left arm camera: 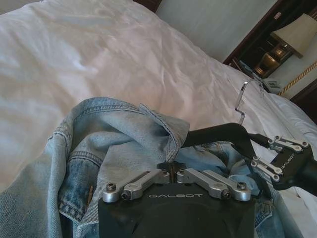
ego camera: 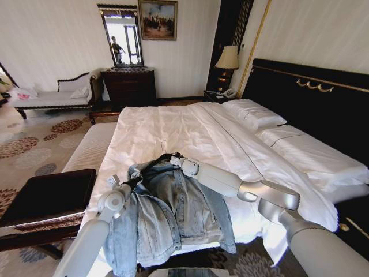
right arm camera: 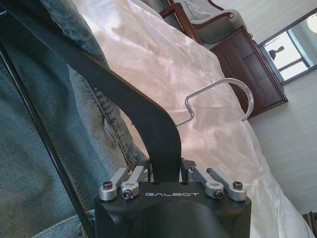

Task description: Pick up the clothes from the bed and hang them on the clothes hanger.

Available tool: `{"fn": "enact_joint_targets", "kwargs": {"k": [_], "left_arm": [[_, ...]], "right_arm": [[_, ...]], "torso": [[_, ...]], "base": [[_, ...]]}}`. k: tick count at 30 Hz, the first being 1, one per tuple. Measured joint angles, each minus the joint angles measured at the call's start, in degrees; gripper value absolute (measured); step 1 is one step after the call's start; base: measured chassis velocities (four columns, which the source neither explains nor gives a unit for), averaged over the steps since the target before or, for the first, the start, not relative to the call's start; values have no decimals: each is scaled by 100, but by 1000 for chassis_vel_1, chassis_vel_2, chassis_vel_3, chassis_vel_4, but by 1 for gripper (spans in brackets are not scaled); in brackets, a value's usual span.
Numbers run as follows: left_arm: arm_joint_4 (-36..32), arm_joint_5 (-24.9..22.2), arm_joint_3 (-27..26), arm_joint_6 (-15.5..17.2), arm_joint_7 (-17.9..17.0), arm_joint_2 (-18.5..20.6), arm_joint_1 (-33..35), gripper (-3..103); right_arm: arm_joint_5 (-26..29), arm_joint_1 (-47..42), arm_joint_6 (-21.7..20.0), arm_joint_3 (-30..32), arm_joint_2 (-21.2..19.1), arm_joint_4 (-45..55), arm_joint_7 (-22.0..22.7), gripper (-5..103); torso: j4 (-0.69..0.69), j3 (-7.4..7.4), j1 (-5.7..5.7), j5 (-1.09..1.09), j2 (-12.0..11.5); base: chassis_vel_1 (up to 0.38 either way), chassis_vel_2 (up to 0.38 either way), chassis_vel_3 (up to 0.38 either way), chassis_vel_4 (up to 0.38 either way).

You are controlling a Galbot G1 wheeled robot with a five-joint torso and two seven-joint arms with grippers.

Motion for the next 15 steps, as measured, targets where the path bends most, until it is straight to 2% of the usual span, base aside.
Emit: {"fn": "enact_joint_targets", "kwargs": {"k": [15], "left_arm": [[11,243,469,-55,-74,-90,-210,1]], "right_arm": [[400,-143,-449,-16,426,526,216,30]], "torso": [[0,0,0,-1,0]], "base": [[0,0,0,0]]}}
